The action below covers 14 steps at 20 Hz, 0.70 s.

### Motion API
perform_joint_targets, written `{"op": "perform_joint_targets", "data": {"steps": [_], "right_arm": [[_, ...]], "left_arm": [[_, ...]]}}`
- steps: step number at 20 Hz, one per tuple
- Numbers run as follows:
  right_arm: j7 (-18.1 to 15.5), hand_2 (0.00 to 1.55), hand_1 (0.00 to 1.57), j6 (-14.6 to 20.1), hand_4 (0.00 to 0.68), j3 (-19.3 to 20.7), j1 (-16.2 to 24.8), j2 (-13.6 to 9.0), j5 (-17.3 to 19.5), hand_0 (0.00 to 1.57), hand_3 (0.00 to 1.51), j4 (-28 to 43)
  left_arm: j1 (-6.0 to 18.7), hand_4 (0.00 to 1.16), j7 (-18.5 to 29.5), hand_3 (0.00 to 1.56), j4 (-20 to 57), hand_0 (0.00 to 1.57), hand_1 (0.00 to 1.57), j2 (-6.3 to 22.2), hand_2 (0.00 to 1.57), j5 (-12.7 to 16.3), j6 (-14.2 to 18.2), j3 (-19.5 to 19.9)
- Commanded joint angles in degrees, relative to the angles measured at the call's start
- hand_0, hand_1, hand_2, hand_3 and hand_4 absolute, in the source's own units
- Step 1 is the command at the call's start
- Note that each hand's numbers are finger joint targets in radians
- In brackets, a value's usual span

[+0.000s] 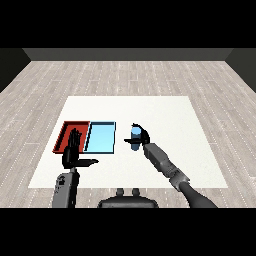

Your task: Pick the blue can and put it in the blue box

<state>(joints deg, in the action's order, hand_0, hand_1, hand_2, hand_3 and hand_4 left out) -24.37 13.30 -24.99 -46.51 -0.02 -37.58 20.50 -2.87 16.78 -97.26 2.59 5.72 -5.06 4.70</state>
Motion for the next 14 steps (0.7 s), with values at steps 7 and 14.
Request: {"op": "perform_joint_targets", "data": {"steps": [7,14], "right_arm": [[4.8,1.53,1.47,11.8,0.529,-11.0,0.7,0.0,3.3,1.47,1.50,-3.1],[5.5,1.49,1.51,11.7,0.559,-9.0,-2.1,-1.3,5.4,1.51,1.42,4.7]], "left_arm": [[-0.1,0.00,-1.1,0.00,-0.2,0.00,0.00,0.8,0.00,0.7,-0.4,0.8],[-0.5,0.00,-1.4,0.00,-0.6,0.00,0.00,-1.4,0.00,-0.5,0.7,-1.6]]}}
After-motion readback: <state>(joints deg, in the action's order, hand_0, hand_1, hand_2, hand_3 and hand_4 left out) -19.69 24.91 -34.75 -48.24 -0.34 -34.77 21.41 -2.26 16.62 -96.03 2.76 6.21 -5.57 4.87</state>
